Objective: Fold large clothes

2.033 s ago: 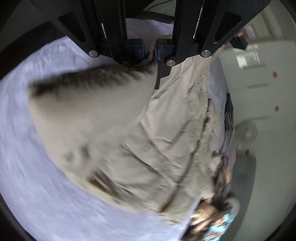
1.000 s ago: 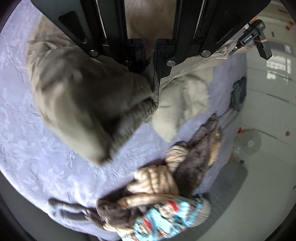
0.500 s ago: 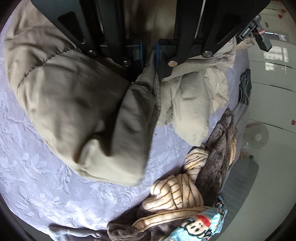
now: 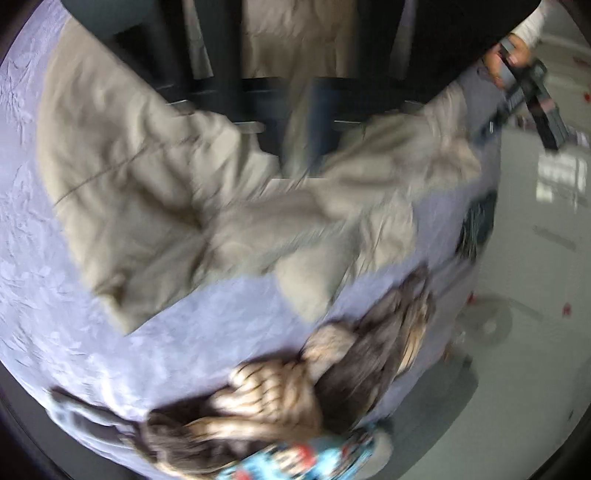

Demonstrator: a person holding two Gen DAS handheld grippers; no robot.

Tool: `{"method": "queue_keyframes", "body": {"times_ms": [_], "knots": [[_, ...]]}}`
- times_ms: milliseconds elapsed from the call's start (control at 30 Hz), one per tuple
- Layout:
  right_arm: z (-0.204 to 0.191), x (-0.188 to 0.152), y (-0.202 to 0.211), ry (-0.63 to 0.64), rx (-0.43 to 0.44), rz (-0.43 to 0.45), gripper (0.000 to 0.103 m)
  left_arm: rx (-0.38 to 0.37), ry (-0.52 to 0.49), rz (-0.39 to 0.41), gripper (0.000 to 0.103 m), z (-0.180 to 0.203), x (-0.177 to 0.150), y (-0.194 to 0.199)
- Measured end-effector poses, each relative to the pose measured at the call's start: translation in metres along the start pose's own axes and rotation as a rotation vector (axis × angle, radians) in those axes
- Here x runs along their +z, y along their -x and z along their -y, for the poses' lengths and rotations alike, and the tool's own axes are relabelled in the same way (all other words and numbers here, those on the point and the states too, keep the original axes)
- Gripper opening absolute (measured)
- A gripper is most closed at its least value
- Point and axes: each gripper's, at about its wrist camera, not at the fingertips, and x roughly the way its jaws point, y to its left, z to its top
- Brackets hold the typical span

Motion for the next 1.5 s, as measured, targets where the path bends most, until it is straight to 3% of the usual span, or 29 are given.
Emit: {"method": "queue_keyframes", "body": {"times_ms": [100,200,267,433,533,667,733,800,1000,1267,1500], "knots": [[-0.02,-0.01,-0.029,0.089,-0.007,-0.03,0.005,0.014,-0.079,-0.001,0.028,0.033,-0.008,-0.032],[-0.025,-0.012,-0.063,0.117,-0.037,-0.042,0.005,0.05,-0.085,-0.024,0.028,0.046,-0.01,-0.07],[-0.02,-0.011,-0.082,0.12,-0.066,-0.032,0.0,0.094,-0.08,-0.011,0.028,0.043,-0.008,-0.09],[-0.006,0.006,-0.104,0.101,-0.054,-0.036,0.0,0.107,-0.031,-0.028,0.028,0.025,0.009,-0.121],[-0.001,0.019,-0.093,0.103,-0.057,-0.034,0.0,0.103,-0.012,-0.02,0.028,0.011,0.019,-0.112],[0.025,0.035,-0.054,0.117,-0.175,0.036,0.0,0.241,-0.024,0.041,0.028,-0.027,0.031,-0.082],[0.048,0.045,-0.034,0.096,-0.294,0.075,0.0,0.314,-0.022,0.057,0.028,-0.05,0.032,-0.07],[0.075,0.05,-0.018,0.061,-0.357,0.097,0.0,0.377,0.009,0.056,0.028,-0.079,0.031,-0.066],[0.123,0.053,-0.034,-0.064,-0.356,0.085,0.0,0.395,0.097,0.039,0.028,-0.11,0.031,-0.095],[0.123,0.065,-0.058,-0.046,-0.411,0.095,0.0,0.402,0.108,0.046,0.028,-0.111,0.038,-0.114],[0.093,0.057,-0.036,-0.012,-0.484,0.12,0.004,0.438,0.118,0.03,0.028,-0.101,0.038,-0.083]]}}
